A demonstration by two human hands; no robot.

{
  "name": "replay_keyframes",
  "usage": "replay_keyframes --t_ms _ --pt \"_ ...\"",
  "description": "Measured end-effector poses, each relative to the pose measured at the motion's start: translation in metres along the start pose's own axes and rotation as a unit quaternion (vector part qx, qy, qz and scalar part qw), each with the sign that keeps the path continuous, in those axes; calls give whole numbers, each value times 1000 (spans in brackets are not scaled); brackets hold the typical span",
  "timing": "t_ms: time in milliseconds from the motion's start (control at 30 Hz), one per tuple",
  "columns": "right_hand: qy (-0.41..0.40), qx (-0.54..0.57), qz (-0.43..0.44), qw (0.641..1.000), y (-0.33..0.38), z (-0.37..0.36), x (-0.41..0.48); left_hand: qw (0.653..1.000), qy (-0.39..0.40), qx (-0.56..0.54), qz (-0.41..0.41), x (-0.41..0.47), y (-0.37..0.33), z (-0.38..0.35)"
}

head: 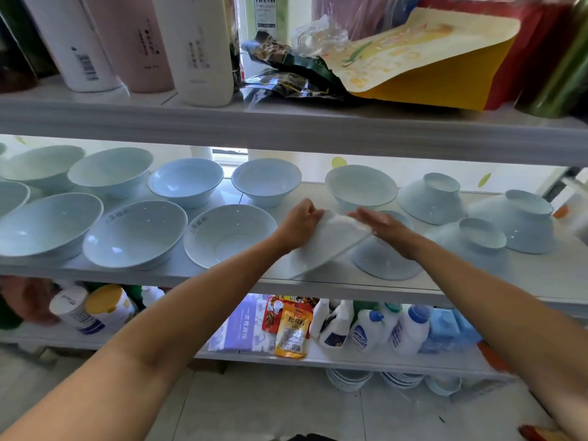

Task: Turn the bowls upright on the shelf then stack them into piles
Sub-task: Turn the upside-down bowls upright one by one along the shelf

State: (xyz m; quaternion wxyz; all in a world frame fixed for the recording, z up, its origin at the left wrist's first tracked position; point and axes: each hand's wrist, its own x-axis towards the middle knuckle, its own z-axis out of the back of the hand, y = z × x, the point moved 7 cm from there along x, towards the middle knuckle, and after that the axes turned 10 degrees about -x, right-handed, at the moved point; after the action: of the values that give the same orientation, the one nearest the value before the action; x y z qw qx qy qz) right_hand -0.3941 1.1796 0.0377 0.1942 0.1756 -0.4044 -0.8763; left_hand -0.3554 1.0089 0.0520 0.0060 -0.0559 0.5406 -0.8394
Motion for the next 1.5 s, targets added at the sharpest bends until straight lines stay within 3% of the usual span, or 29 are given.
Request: replay_keyframes --t_ms 67,133,200,333,467,567,733,867,1000,1200,1367,1500 --pt "59 106 -11 993 -8 4 -5 995 -4 -77 68 3 7 5" --pt "78 128 -9 989 -11 5 -5 976 1 -172 132 3 24 6" --pt "44 83 -32 995 -14 2 0 963 5 -208 173 0 40 6" --pt "-96 3 -83 992 -11 -3 10 957 9 -174 231 -1 64 3" --pt "-107 -61 -138 983 -17 -13 17 898 -41 -348 267 2 69 23" --pt "-109 -93 -165 976 -21 -17 23 895 -28 -377 235 11 65 37" --pt "-153 -115 -213 958 -24 -12 37 968 8 -192 162 17 51 33" --pt "-224 -105 -269 931 -33 -3 42 996 44 -38 75 18 44 23" --pt "-257 -24 -280 925 -44 -2 45 972 114 196 66 24 68 12" --pt "-246 13 -193 950 -35 -10 48 935 162 314 25 27 82 2" --pt "-249 -100 -136 954 -25 -10 40 913 174 369 -26 36 85 -6" --pt "-279 -224 -63 932 -35 0 23 910 150 384 -46 49 85 -15"
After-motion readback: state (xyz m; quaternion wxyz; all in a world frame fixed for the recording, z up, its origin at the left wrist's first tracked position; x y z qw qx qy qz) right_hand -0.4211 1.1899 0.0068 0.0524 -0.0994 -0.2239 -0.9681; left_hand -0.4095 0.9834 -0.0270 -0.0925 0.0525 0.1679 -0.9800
